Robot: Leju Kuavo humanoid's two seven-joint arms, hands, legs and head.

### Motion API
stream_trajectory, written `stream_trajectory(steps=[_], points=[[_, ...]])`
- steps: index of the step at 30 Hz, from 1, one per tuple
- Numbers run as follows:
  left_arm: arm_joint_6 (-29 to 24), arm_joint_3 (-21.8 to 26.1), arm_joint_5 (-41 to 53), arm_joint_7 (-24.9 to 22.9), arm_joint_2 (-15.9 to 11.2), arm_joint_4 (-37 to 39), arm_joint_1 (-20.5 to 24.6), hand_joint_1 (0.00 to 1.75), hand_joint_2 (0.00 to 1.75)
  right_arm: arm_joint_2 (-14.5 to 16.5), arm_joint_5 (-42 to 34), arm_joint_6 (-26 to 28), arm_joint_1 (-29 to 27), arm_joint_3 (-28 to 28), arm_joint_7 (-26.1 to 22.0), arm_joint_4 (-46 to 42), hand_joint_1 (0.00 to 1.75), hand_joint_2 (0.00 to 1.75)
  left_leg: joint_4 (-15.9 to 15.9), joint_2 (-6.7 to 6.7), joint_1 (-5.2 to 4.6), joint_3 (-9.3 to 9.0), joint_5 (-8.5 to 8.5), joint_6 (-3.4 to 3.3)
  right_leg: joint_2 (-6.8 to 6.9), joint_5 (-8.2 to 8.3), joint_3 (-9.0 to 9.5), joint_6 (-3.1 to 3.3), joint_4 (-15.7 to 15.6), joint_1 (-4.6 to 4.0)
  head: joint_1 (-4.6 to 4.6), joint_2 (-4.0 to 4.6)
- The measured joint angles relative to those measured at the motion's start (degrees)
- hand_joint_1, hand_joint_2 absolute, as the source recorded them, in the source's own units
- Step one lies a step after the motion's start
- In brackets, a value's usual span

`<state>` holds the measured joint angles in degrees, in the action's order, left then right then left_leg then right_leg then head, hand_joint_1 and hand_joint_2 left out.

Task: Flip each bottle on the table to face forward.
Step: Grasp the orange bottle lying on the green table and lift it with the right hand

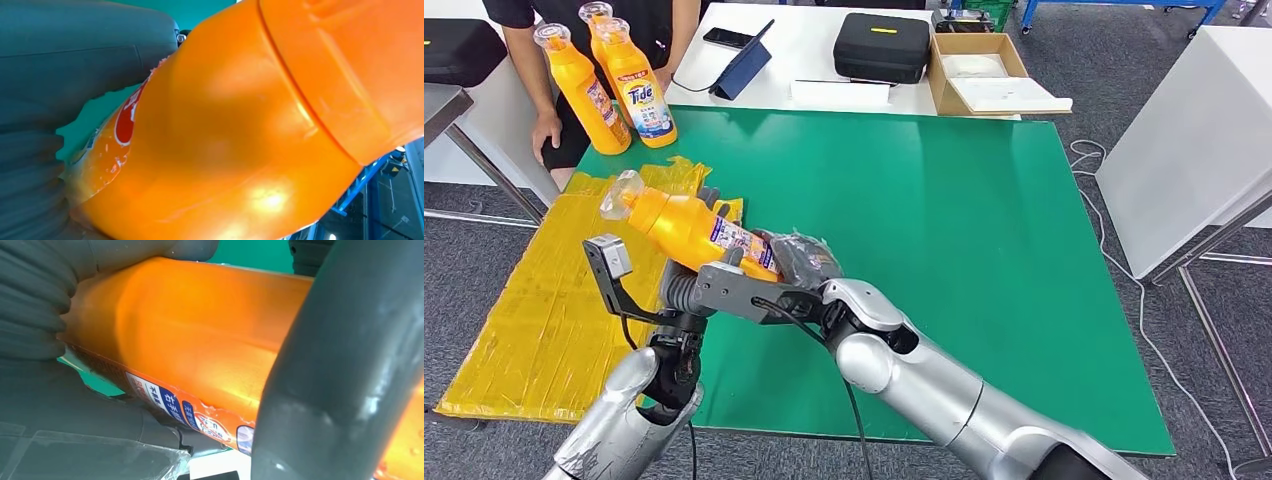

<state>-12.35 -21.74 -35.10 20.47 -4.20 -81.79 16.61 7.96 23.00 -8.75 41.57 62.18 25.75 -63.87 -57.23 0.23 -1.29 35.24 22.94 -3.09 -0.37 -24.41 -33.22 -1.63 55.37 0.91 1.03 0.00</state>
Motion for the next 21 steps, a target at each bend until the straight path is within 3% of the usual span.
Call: stream_trajectory(steps=[1,2,5,6,21], points=[[-0.2,0.0,0.0,0.0,0.0,0.0,0.0,0.00,1.75,0.0,-0.2,0.1,0.2,0.3,0.0,0.1,1.75,1.75,0.0,0.00,0.00,0.00,0.00,0.00,0.00,0.00,-0.02,0.00,0.0,0.00,0.01,0.00],[-0.3,0.1,-0.1,-0.1,0.0,0.0,0.0,0.12,1.75,0.0,-0.4,0.2,0.4,0.5,0.1,0.2,1.75,1.75,0.0,0.00,0.00,0.00,0.00,0.00,0.00,0.00,-0.05,0.00,0.0,0.00,0.01,0.00],[-0.2,0.5,-0.7,-0.7,0.0,0.1,0.1,1.43,1.75,0.0,-1.3,0.6,1.0,1.2,0.4,0.7,1.75,1.75,0.0,0.00,0.01,0.00,0.00,0.00,0.00,0.00,-0.09,0.00,0.0,0.01,0.00,0.00],[-0.1,0.6,-1.0,-0.9,0.0,0.1,0.1,1.75,1.75,0.0,-1.7,0.7,1.1,1.4,0.5,0.8,1.75,1.75,0.0,-0.01,0.01,0.00,0.00,0.00,0.00,0.00,-0.10,0.00,0.0,0.01,0.00,0.00],[0.7,2.0,-2.5,-0.9,0.0,0.2,0.1,1.75,1.75,0.0,-3.5,1.1,2.4,3.1,0.8,1.5,1.75,1.75,0.0,-0.03,0.01,0.01,0.00,0.01,0.00,0.00,-0.12,0.01,0.0,0.01,0.01,0.00]])
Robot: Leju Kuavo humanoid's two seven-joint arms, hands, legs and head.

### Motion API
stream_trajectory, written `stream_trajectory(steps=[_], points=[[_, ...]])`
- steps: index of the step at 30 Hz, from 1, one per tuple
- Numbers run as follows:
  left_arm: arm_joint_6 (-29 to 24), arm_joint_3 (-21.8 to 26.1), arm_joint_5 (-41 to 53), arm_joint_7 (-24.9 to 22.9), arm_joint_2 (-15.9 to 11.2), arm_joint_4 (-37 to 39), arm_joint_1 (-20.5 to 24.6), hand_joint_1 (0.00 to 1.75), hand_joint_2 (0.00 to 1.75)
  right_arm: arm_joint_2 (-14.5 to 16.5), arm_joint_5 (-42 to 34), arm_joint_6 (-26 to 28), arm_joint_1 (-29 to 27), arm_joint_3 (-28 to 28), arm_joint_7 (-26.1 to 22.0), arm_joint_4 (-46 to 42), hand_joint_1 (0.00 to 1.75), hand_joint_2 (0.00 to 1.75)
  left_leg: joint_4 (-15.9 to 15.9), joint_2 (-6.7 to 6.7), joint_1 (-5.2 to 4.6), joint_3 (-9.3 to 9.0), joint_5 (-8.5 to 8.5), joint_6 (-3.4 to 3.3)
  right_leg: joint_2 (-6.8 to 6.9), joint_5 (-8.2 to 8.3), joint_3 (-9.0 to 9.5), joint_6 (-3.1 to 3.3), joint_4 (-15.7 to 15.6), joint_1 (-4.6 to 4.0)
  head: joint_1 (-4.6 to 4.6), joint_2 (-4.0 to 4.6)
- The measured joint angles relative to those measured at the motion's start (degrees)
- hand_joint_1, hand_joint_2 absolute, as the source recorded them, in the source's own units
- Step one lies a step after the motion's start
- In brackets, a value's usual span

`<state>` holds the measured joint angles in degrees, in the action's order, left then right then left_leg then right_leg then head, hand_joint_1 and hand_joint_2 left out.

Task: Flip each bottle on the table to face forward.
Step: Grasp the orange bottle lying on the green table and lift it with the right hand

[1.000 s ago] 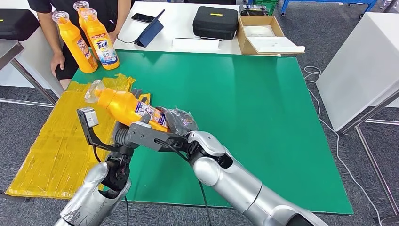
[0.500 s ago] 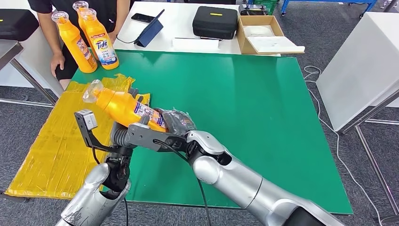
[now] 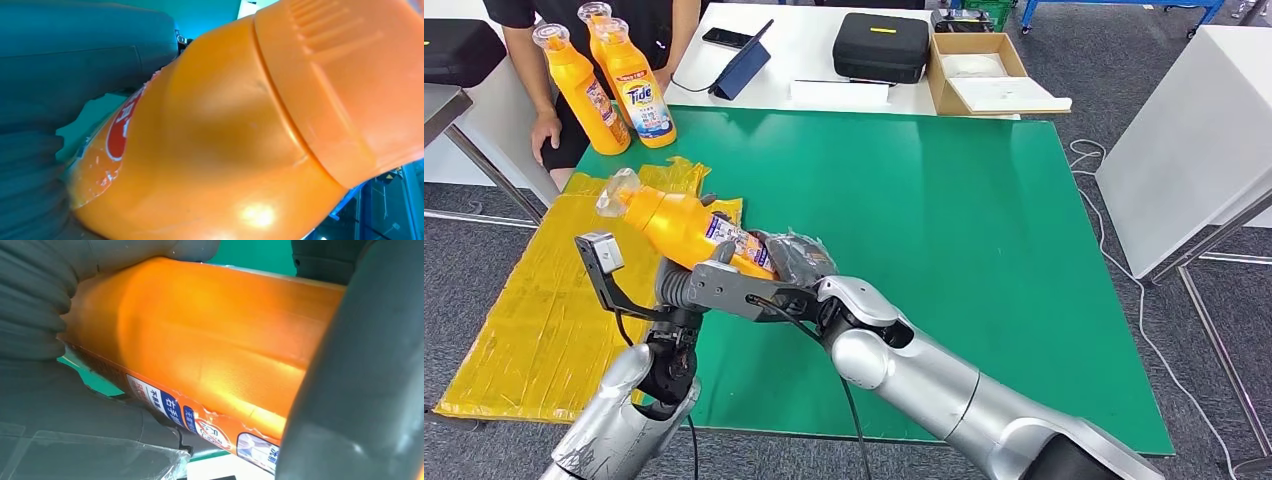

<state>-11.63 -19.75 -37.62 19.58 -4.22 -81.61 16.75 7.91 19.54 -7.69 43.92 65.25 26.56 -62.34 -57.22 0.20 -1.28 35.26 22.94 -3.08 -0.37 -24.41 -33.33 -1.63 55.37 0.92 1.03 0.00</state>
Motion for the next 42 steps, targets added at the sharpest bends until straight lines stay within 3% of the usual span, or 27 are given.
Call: stream_trajectory(steps=[25,26,29,30,42], points=[[-0.1,1.6,-0.6,0.0,-0.1,-1.4,-1.0,1.75,1.75,-0.1,-2.2,-0.3,1.8,2.3,0.3,0.2,1.75,1.75,0.0,0.02,0.00,0.03,0.00,0.00,0.00,0.00,0.00,0.00,0.0,0.00,0.00,0.00],[-0.1,1.6,-0.6,0.0,-0.1,-1.5,-1.0,1.75,1.75,-0.1,-2.3,-0.3,1.9,2.4,0.3,0.2,1.32,1.75,0.0,0.02,0.00,0.03,0.00,0.00,0.00,0.00,0.00,0.00,0.0,0.00,0.00,0.00],[-0.1,1.8,-0.6,0.0,-0.1,-1.6,-1.1,1.75,1.75,-0.1,-2.7,-0.4,2.1,2.8,0.3,0.2,0.01,0.44,0.0,0.02,0.00,0.03,0.00,0.00,0.00,0.00,0.00,0.00,0.0,0.00,-0.01,0.00],[-0.2,2.0,-0.6,0.0,-0.2,-1.7,-1.0,1.75,1.75,-0.2,-2.9,-0.6,2.1,3.2,0.4,0.2,0.00,0.00,0.0,0.00,0.00,0.03,0.00,0.00,0.00,0.00,0.01,0.00,0.0,0.00,-0.02,0.00],[-1.3,5.3,-1.3,-0.4,-1.8,-1.7,0.0,1.75,1.75,-0.7,-3.8,-2.0,1.3,6.8,0.6,0.2,0.00,0.00,0.0,-0.01,0.03,0.07,-0.01,0.01,0.00,0.00,-0.02,0.00,0.0,-0.01,0.02,0.00]])
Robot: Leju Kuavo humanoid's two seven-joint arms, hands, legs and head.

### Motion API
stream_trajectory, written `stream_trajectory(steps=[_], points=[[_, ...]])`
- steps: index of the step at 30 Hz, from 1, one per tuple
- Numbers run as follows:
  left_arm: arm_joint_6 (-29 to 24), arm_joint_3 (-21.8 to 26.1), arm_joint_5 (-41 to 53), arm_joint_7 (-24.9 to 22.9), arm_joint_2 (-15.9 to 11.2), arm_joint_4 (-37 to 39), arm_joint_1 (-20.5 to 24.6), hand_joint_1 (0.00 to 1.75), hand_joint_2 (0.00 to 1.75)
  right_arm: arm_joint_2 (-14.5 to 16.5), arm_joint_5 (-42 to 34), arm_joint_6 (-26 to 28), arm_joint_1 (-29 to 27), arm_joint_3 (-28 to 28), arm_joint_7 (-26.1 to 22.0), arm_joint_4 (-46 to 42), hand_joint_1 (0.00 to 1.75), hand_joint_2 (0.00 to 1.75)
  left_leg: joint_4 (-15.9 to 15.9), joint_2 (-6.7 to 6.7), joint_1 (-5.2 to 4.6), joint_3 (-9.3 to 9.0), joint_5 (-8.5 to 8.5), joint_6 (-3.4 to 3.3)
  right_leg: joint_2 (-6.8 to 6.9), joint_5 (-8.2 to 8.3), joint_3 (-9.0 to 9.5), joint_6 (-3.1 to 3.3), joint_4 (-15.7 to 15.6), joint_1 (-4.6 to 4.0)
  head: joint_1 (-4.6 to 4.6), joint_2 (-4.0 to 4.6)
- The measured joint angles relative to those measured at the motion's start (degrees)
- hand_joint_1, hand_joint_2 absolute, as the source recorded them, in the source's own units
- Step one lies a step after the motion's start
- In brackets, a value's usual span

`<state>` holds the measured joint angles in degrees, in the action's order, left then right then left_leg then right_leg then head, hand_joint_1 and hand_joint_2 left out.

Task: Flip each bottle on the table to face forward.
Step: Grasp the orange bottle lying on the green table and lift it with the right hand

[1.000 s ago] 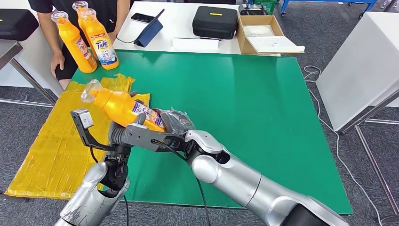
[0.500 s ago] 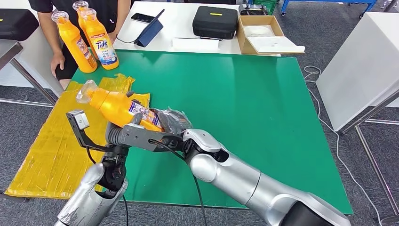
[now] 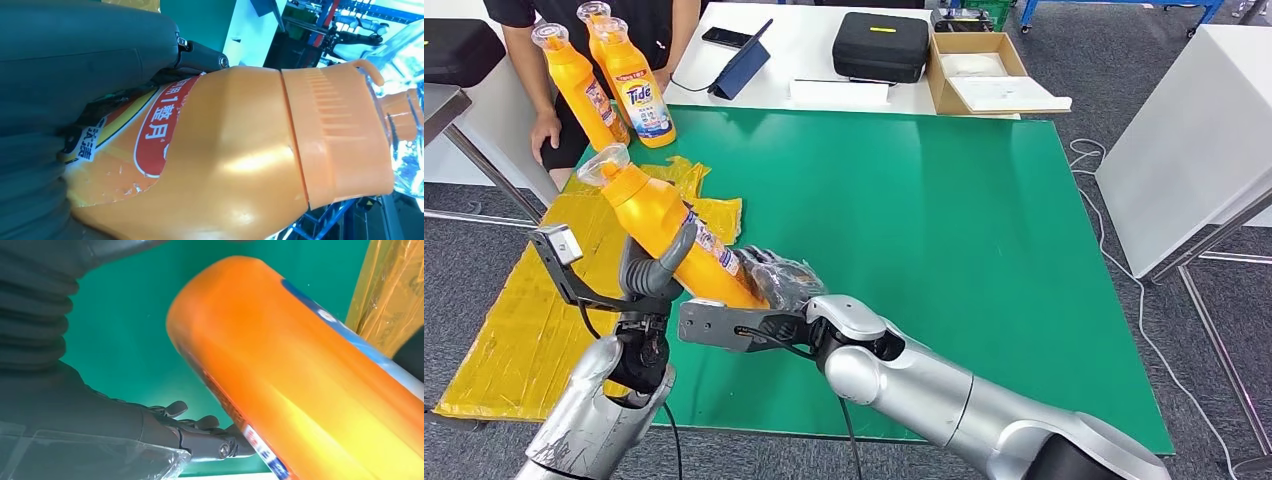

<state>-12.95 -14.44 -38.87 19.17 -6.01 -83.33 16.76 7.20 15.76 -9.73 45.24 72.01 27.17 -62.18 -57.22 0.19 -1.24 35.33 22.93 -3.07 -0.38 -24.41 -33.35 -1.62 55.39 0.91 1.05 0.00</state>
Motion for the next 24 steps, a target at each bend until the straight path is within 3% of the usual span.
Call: stream_trajectory(steps=[13,17,20,24], points=[[-0.3,3.1,0.0,0.0,-0.9,-0.4,0.7,1.75,1.75,-1.6,-1.2,0.8,0.0,0.4,1.1,-2.3,0.00,0.00,0.0,0.03,0.00,0.01,0.00,0.00,0.00,0.00,0.07,0.00,0.0,0.00,0.01,0.00],[-0.6,4.2,0.5,0.5,-1.1,-0.9,0.7,1.75,1.75,-3.4,2.9,4.3,-1.0,-0.8,1.0,-4.8,0.00,0.00,0.0,0.06,0.00,0.01,-0.01,0.00,0.01,0.00,0.11,0.00,0.0,0.00,0.00,0.00],[-1.0,6.4,1.2,1.3,-1.5,-2.0,-0.4,1.75,1.75,-6.6,9.5,9.4,-3.7,-6.1,-0.8,-10.1,0.00,0.00,0.0,0.08,-0.01,0.03,0.00,0.00,0.02,0.00,0.12,0.00,0.0,0.01,0.00,0.00],[-0.8,10.3,2.3,2.0,-2.2,-3.6,-3.0,1.75,1.75,-11.1,17.2,11.1,-9.0,-19.6,-4.8,-20.7,0.00,0.00,0.0,0.08,-0.05,0.05,0.00,-0.01,0.02,-0.01,0.12,-0.01,0.0,0.02,0.01,0.00]])
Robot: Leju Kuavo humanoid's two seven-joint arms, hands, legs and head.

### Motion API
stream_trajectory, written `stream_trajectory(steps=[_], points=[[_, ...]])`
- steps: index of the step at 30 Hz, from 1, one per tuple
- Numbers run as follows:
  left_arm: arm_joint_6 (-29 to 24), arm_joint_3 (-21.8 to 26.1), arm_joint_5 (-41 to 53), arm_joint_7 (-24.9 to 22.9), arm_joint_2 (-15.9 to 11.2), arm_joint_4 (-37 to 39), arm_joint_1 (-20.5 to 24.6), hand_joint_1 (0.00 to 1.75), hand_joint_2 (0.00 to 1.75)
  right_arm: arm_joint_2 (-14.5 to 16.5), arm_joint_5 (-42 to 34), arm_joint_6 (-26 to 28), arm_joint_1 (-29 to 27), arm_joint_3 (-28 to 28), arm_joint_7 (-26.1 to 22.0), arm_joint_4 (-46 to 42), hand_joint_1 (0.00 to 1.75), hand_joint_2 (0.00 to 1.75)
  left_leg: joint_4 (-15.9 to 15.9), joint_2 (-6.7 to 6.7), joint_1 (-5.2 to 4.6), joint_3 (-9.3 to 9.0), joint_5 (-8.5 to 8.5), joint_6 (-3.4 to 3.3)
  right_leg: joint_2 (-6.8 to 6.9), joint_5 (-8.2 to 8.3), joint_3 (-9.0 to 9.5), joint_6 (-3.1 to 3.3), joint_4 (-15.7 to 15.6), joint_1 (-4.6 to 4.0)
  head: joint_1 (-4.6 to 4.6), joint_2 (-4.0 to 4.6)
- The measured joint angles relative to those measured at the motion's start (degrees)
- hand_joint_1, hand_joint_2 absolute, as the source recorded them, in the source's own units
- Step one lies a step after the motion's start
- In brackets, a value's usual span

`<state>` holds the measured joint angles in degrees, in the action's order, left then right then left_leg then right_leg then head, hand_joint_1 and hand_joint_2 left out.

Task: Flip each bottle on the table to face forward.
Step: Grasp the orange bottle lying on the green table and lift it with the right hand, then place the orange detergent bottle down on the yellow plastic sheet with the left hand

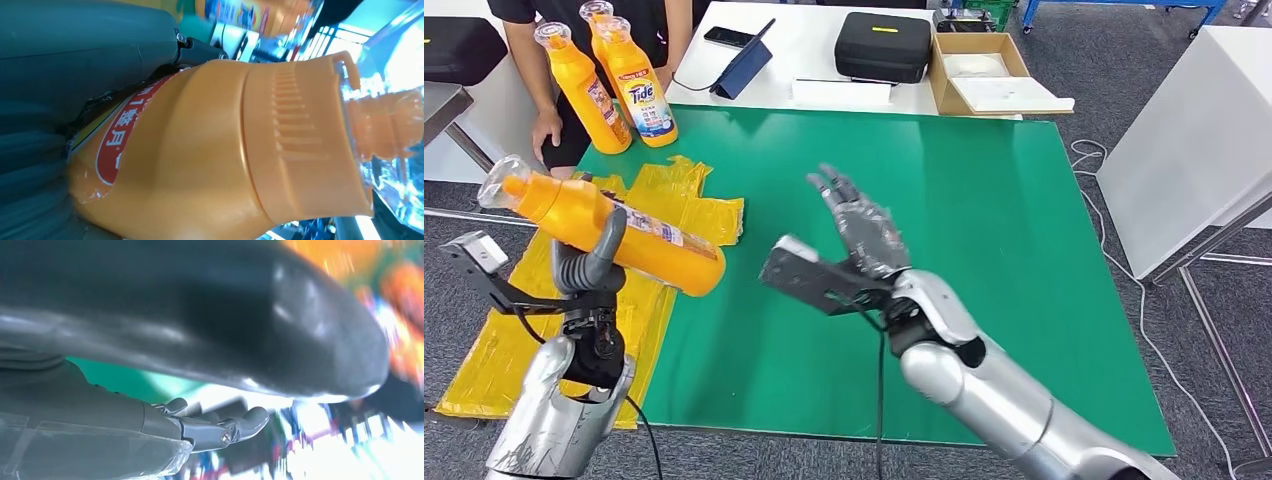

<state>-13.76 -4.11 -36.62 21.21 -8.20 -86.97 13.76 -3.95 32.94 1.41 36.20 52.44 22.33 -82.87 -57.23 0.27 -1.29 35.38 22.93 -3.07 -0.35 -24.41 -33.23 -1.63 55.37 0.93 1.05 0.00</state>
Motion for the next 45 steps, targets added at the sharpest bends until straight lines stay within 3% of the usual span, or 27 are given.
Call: stream_trajectory(steps=[4,8,10,13,19,23,30,36,40,45], points=[[0.2,1.9,0.4,0.1,-0.3,-0.6,-1.2,1.75,1.75,-1.4,2.4,-0.5,-3.6,-8.1,-1.5,-6.1,0.00,0.00,0.0,0.00,0.00,0.00,0.00,0.00,0.00,0.00,-0.03,0.00,0.0,0.00,0.00,0.00],[-0.7,2.9,2.2,1.0,-0.5,-0.9,-1.6,1.75,1.75,-2.0,5.6,4.6,-7.5,-14.3,-3.5,-12.1,0.00,0.00,0.0,0.06,0.01,0.00,0.00,0.00,0.01,0.00,-0.11,0.00,0.0,-0.01,0.01,0.00],[-1.7,3.6,5.2,2.1,-0.9,-1.0,-1.9,1.75,1.75,-2.8,7.2,4.7,-10.3,-18.8,-4.6,-16.4,0.00,0.00,0.0,0.08,0.02,0.00,0.00,0.00,0.02,0.00,-0.10,0.00,0.0,-0.01,0.01,0.00],[-5.3,4.3,14.9,5.2,-1.9,-0.9,-2.0,1.75,1.75,-4.7,9.1,3.6,-15.1,-25.3,-7.1,-22.1,0.00,0.00,0.0,0.05,0.02,0.04,0.01,0.00,0.02,0.00,-0.09,0.00,0.0,-0.02,0.00,0.00],[-21.3,3.4,49.1,10.8,-5.6,2.5,-0.9,1.75,1.75,-8.7,9.4,4.5,-23.9,-32.2,-11.3,-26.4,0.00,0.00,0.0,0.08,0.00,0.05,0.04,0.00,0.01,-0.01,-0.14,-0.01,0.0,-0.03,0.01,0.00],[-25.7,2.2,64.1,10.3,-7.4,6.3,-0.5,1.75,1.75,-10.2,9.0,5.2,-27.0,-33.4,-12.2,-27.6,0.00,0.00,0.0,0.01,0.00,0.05,0.05,0.01,0.00,-0.01,-0.17,0.00,0.0,-0.03,0.02,0.00],[-25.9,1.6,69.4,9.8,-8.1,9.0,-0.7,1.75,1.75,-11.1,8.6,5.3,-28.4,-33.5,-12.2,-28.5,0.00,0.00,0.0,0.01,0.01,0.04,0.02,0.02,0.00,0.00,-0.17,0.00,0.0,-0.03,0.01,0.00],[-25.9,3.6,93.1,10.3,-8.1,12.2,-1.9,1.75,1.75,-11.5,8.4,4.6,-29.7,-33.4,-12.2,-29.4,0.00,0.00,0.0,0.01,0.00,0.05,0.04,0.02,0.00,-0.01,-0.18,0.00,0.0,-0.03,0.01,0.00],[-25.9,4.3,108.0,7.1,-8.1,16.5,-3.1,1.75,1.75,-11.5,9.6,3.2,-30.8,-33.2,-12.4,-30.4,0.00,0.00,0.0,0.00,0.01,0.06,0.06,0.03,0.00,-0.03,-0.18,0.01,0.0,-0.03,0.01,0.00],[-25.9,4.5,116.4,2.0,-8.4,21.6,-5.7,1.75,1.75,-10.9,12.0,1.1,-32.2,-33.0,-13.6,-31.3,0.00,0.00,0.0,0.00,0.02,0.05,0.07,0.05,-0.01,-0.03,-0.22,0.02,0.0,-0.03,0.00,0.00]])
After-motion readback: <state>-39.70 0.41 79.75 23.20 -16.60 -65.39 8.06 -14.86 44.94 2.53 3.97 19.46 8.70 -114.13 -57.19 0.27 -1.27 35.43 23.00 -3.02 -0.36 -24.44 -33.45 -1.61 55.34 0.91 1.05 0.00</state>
